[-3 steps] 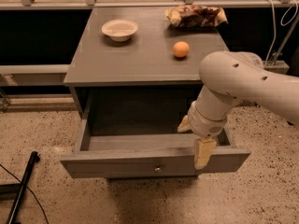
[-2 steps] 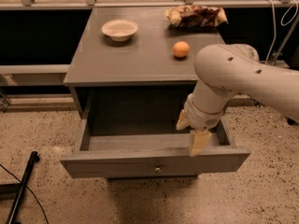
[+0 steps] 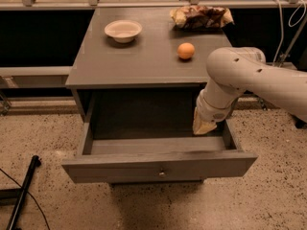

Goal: Open top drawer

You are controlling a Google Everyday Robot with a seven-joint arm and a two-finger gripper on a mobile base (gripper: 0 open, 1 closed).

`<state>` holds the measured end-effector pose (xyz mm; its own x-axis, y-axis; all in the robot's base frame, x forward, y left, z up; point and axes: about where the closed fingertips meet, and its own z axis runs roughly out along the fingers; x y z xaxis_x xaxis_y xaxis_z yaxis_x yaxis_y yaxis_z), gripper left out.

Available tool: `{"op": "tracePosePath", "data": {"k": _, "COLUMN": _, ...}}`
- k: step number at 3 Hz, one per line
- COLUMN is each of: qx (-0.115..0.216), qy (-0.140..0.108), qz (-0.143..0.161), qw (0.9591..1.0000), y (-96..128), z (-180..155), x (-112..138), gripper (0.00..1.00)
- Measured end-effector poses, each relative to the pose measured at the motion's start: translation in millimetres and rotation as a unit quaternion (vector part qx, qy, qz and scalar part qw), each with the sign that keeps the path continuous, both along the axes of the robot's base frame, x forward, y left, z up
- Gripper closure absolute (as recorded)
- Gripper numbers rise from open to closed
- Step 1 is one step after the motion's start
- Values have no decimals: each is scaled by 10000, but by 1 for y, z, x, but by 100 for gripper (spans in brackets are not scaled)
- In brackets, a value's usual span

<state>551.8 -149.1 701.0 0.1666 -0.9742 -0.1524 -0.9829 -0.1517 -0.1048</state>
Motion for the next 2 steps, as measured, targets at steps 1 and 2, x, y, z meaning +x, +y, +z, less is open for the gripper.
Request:
{"op": "tracePosePath", "data": {"k": 1, "qx": -8, "qy": -74, "qz": -417, "qw": 9991, "y": -6, "z": -30, "x": 6, "gripper": 100}}
{"op": "tracePosePath", "data": {"k": 2, "qx": -63, "qy": 173, "qz": -552, "qw": 9983, "y": 8, "z": -69, "x": -10, "gripper": 100}}
